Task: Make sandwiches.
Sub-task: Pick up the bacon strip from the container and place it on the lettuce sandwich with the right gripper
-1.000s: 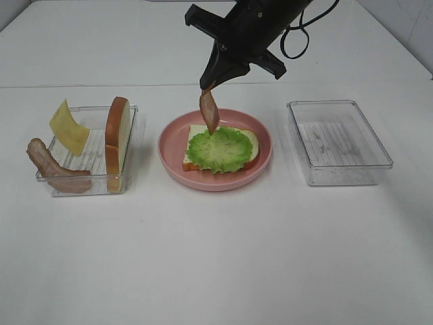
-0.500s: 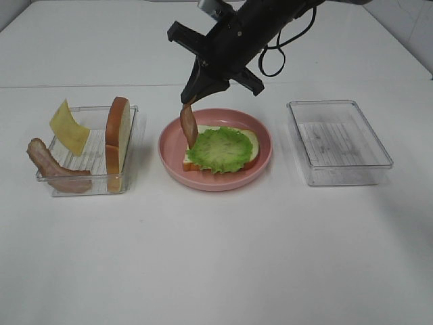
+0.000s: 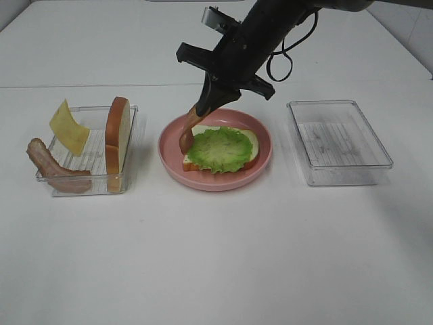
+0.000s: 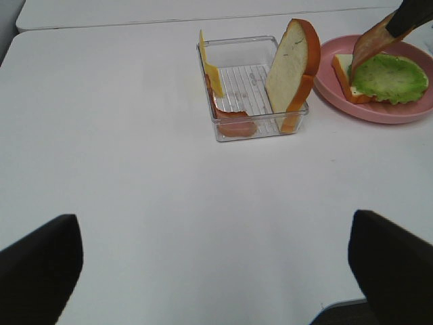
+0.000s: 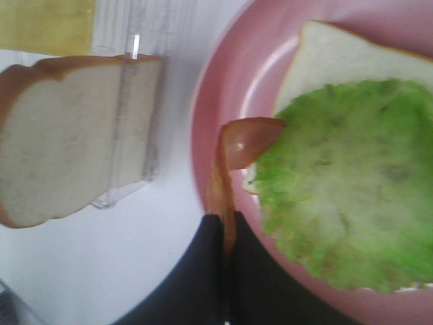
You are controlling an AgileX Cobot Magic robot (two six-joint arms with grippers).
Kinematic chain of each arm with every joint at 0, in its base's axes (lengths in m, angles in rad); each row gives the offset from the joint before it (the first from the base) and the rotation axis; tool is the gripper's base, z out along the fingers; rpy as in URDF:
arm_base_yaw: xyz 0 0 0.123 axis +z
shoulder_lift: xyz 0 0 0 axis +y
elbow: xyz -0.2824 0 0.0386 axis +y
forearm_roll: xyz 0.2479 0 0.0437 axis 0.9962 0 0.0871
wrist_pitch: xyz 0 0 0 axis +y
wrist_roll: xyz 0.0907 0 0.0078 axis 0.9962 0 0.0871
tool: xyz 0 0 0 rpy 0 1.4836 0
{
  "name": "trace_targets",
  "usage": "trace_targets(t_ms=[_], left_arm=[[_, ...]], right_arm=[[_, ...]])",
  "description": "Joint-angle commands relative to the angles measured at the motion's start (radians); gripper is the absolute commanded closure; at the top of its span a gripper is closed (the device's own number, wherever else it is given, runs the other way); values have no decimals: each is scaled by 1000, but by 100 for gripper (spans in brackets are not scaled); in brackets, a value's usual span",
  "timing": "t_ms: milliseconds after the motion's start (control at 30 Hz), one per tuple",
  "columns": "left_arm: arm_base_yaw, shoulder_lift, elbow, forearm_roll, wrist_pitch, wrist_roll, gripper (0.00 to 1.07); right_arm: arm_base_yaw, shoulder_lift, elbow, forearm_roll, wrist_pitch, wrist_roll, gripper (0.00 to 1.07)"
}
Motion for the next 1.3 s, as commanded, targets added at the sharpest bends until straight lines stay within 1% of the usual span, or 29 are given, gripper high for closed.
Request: trace_targets(t_ms=[33, 67, 100, 167, 267, 633, 700, 733, 767, 833, 867, 967, 1167, 1300], left_arm=[[-3, -14, 4, 4, -4, -4, 4], [-3, -14, 4, 4, -4, -4, 4], [-3, -14, 4, 4, -4, -4, 4], [-3, -14, 4, 4, -4, -4, 4], [-3, -14, 4, 4, -4, -4, 4], [-3, -14, 4, 4, -4, -4, 4], [-3, -14, 4, 4, -4, -4, 4], [-3, -14, 4, 4, -4, -4, 4], [-3, -14, 4, 4, -4, -4, 4], [-3, -14, 4, 4, -4, -4, 4], [-3, -14, 4, 4, -4, -4, 4], [-3, -14, 4, 4, -4, -4, 4], [-3, -14, 4, 4, -4, -4, 4], [-3, -14, 4, 4, -4, -4, 4]], right_arm=[[-2, -1, -2, -88, 8, 25, 107], [-2, -1, -2, -154, 18, 47, 107], [-2, -1, -2, -154, 18, 47, 107], [-2, -1, -2, -231, 38, 68, 107], [-2, -1, -2, -254, 42, 70, 107], [-1, 23, -2, -261, 35, 70, 107], [-1, 25, -2, -303, 39, 75, 107], [-1, 25, -2, -303, 39, 75, 107], [-1, 22, -2, -338, 42, 87, 107], [-1, 21, -2, -352, 44, 95, 107], [-1, 21, -13, -383, 57, 99, 107], [-1, 21, -16, -384, 56, 103, 107], [-1, 27, -18, -313, 48, 92, 107], [-1, 27, -18, -309, 43, 92, 107]])
